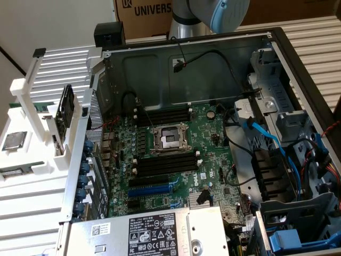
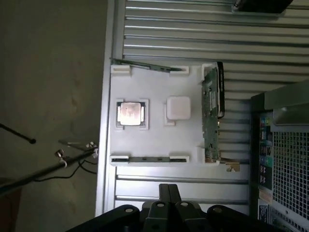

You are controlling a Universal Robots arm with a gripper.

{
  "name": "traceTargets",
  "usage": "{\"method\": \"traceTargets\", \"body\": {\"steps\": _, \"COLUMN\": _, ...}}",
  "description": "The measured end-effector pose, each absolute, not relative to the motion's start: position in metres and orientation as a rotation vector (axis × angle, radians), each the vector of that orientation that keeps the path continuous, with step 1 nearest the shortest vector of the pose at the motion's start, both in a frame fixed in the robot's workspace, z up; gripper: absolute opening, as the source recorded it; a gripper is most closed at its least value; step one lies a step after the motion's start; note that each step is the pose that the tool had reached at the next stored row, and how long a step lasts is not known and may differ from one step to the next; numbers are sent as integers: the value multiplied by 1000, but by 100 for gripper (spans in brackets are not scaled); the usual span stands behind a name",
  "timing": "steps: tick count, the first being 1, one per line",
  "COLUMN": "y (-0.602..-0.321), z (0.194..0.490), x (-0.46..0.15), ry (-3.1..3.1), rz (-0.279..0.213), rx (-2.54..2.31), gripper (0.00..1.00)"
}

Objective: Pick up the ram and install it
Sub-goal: 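Pick up the ram and move it above insertion slot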

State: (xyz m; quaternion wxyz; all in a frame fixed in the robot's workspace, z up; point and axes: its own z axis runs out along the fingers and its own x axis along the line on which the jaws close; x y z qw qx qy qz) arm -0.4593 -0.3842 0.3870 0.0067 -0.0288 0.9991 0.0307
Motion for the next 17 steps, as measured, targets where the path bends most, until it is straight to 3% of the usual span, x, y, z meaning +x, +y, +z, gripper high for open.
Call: {"method": "traceTargets", "body": {"steps": 17, "y": -384, "z": 387, "x": -460, "ry": 3027, "rz": 106, "rx": -841, "gripper": 10}}
